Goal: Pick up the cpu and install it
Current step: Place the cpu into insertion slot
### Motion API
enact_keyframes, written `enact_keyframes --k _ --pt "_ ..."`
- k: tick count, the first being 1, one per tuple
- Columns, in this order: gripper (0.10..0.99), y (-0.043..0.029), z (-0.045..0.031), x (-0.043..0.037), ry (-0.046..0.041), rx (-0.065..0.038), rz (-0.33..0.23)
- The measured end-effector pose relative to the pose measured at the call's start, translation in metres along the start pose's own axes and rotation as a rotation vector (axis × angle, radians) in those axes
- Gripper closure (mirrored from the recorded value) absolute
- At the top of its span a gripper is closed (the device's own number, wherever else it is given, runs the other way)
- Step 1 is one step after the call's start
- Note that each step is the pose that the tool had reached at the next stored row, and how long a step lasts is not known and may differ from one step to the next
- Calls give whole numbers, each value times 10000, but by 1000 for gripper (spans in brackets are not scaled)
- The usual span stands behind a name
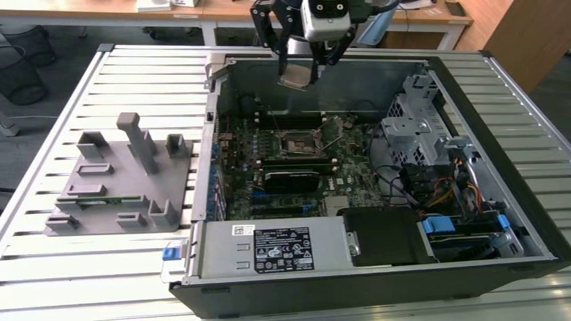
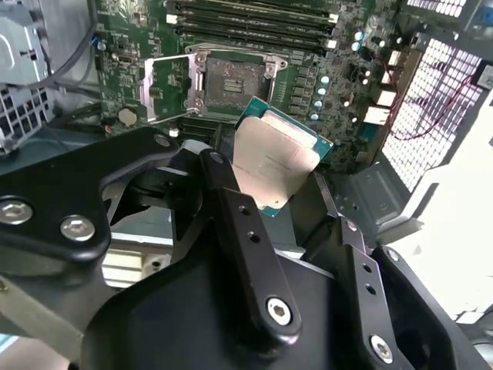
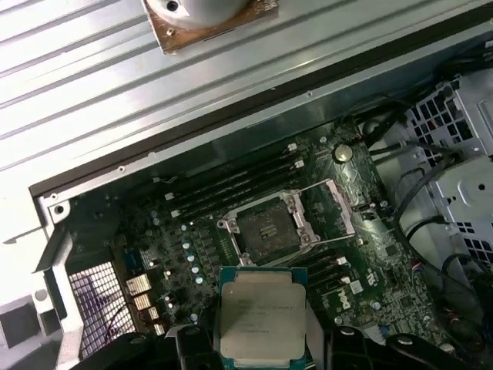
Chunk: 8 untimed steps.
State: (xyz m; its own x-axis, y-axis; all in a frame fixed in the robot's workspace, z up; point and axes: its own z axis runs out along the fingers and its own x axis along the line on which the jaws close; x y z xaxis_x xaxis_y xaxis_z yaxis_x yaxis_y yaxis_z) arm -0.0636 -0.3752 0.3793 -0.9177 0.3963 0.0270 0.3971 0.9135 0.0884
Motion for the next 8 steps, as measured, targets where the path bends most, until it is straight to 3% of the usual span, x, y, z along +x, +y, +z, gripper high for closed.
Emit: enact_keyframes --k 8 --pt "557 -1 12 0 -133 -42 1297"
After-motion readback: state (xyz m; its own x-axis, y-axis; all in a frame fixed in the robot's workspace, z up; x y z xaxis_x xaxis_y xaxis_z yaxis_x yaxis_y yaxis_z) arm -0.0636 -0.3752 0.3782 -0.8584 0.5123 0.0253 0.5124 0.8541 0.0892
